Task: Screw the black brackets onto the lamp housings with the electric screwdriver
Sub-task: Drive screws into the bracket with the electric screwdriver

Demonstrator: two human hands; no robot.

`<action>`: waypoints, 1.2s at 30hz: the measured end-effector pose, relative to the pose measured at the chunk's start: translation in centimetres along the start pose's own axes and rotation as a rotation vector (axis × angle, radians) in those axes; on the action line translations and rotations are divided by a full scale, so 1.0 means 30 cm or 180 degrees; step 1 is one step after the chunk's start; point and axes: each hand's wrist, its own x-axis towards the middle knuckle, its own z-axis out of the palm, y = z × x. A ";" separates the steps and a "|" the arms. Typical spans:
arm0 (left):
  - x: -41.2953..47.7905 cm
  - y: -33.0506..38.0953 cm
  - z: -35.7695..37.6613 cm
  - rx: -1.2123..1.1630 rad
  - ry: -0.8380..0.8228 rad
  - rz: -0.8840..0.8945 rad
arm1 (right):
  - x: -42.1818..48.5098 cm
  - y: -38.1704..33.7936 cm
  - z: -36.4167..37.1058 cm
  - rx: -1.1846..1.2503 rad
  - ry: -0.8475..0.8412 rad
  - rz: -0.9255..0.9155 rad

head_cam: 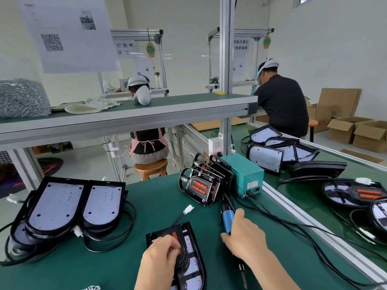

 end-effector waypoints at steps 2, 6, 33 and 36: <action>0.000 -0.002 -0.001 -0.0025 0.0014 0.0000 | 0.030 -0.016 0.002 0.0102 -0.0029 0.0156; 0.002 -0.005 -0.001 -0.0040 -0.0009 -0.0060 | 0.068 -0.019 0.008 0.0399 -0.0185 0.0496; 0.029 -0.012 -0.010 -0.0048 -0.0116 -0.0310 | -0.021 -0.194 -0.064 0.7779 -0.1779 0.1166; 0.027 -0.010 -0.013 -0.0176 -0.0050 -0.0282 | -0.020 -0.199 -0.069 0.7780 -0.1877 0.0921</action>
